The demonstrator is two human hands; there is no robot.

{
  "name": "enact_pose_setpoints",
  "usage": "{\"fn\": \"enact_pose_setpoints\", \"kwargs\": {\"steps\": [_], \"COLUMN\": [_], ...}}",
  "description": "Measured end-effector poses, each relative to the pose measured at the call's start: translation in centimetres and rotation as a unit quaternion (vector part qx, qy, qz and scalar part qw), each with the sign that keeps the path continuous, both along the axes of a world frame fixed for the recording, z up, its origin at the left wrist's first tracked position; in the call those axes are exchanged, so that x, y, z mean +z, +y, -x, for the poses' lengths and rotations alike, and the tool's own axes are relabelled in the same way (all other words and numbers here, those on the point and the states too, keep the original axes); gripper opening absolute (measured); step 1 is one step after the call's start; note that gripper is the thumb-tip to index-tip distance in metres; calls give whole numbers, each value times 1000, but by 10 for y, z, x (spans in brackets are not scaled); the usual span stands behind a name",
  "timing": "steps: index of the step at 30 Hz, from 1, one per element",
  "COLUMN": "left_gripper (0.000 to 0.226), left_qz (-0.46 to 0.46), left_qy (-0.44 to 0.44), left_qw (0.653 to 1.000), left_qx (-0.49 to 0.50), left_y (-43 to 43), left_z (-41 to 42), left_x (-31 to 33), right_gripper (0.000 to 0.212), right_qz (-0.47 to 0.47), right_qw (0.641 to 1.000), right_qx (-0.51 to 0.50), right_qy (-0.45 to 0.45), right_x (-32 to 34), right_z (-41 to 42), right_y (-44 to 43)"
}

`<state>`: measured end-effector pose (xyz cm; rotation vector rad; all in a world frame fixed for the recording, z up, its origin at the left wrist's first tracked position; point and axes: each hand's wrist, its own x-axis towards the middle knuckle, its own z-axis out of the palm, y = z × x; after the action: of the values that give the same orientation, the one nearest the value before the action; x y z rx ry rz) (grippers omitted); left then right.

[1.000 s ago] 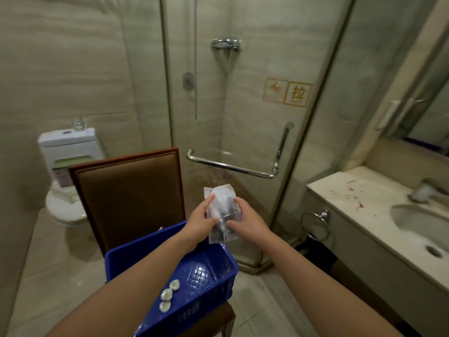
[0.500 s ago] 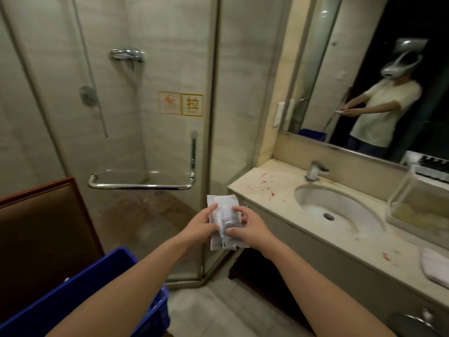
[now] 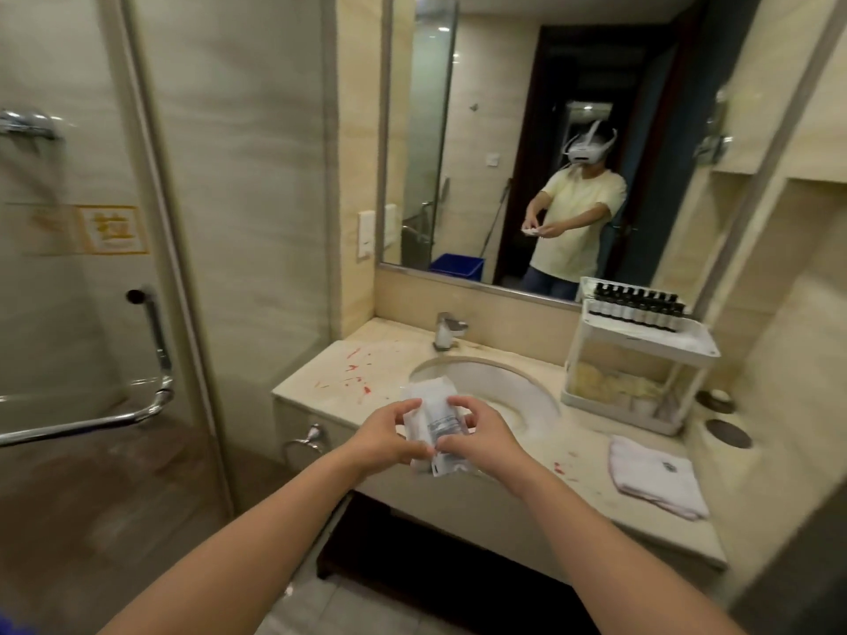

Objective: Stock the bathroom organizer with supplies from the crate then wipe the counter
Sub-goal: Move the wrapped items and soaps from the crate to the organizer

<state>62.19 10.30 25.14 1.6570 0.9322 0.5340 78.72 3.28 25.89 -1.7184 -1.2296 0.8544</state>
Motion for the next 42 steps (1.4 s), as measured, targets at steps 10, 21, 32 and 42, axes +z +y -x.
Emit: {"fn": "enact_pose_setpoints", "kwargs": {"steps": [10,21,32,42], "left_gripper": [84,81,83,85], "left_qz": [-43,-42,-55,-55], "left_qy": [11,-5,-13,-31], "left_qw": [995,981,954,942], "left_qx": [-85,-191,-293,-331], "left_y": [-2,44,125,159], "left_z": [-141,-264,-374,-455], "left_x": [11,19,43,50], "right_gripper": [66,82,85,85], "right_qz": [8,10,-31,-45], "right_qw": [996,987,968,955], "right_qx": [-71,-153,-247,-292], "right_qy": [48,39,36,33], "right_x": [7,18,38,44], "right_z": [-126,-223,-303,-369], "right_y": [-37,-25,37,64]}}
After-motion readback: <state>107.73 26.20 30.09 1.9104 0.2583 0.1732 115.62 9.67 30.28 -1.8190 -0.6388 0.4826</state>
